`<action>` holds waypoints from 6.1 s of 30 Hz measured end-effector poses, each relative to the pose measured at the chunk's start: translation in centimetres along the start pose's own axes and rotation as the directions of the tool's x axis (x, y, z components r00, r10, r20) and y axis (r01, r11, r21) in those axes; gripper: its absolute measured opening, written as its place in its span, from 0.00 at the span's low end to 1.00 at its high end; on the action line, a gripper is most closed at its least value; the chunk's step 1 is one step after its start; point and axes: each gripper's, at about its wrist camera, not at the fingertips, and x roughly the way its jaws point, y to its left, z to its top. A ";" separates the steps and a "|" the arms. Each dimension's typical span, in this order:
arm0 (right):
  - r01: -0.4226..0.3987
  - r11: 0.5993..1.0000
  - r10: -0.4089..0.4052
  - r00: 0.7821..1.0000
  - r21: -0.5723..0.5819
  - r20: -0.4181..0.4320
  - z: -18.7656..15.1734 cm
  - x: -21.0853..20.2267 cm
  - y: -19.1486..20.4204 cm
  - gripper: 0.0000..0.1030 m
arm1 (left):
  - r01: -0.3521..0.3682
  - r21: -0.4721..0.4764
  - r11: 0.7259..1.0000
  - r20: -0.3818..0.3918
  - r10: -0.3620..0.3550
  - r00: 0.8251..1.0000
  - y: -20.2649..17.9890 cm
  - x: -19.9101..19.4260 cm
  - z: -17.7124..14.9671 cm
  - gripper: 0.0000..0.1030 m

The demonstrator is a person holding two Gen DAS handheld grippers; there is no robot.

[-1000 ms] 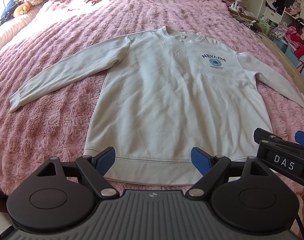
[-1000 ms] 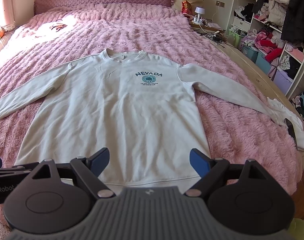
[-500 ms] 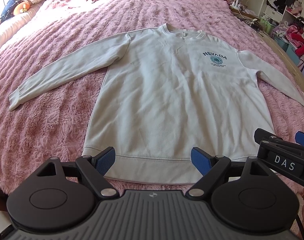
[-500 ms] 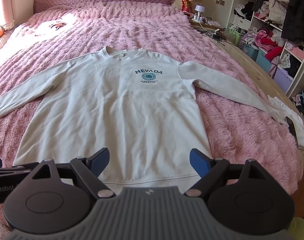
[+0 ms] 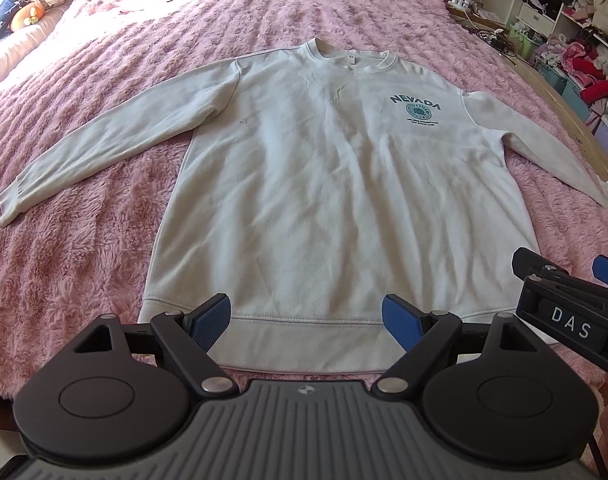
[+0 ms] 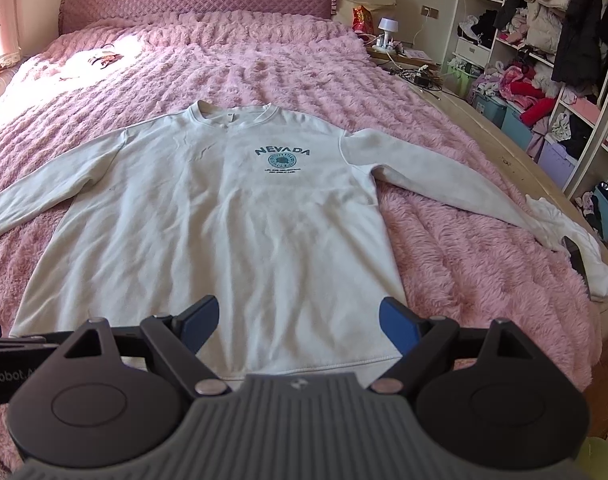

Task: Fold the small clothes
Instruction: 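Grasp the sweatshirt sleeve cuff with the right gripper, then lift the sleeve and lay it across the sweatshirt body with the right gripper, then grasp the other sleeve cuff with the left gripper and fold it across the body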

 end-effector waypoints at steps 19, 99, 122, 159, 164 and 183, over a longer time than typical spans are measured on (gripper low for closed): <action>-0.045 0.828 -0.045 0.988 0.559 0.147 0.6 12.0 -25.1 0.80 | 0.373 0.257 0.891 0.056 -0.399 0.915 -16.1 11.0 10.1 0.96; -0.638 0.742 0.608 0.769 0.205 0.197 12.9 29.8 17.4 0.39 | 0.381 -0.360 0.851 0.302 -0.280 0.911 20.6 15.5 9.6 0.96; -0.180 0.972 0.154 0.973 0.150 0.173 9.8 29.9 -3.3 0.43 | 0.314 -0.383 0.869 0.354 -0.176 0.919 17.2 23.4 16.1 0.06; -0.379 0.923 0.384 0.910 -0.060 0.158 12.0 23.7 13.9 0.55 | 0.000 -0.761 0.649 0.306 0.358 0.882 34.3 9.0 2.3 0.60; -0.445 0.888 0.457 0.881 -0.117 0.125 11.2 22.5 19.5 0.55 | 0.008 -0.840 0.543 0.268 0.402 0.875 38.9 10.0 0.2 0.60; -0.434 0.885 0.450 0.890 -0.169 0.072 9.9 22.6 21.3 0.56 | 0.329 -0.804 0.495 0.532 0.352 0.770 41.8 9.9 0.0 0.08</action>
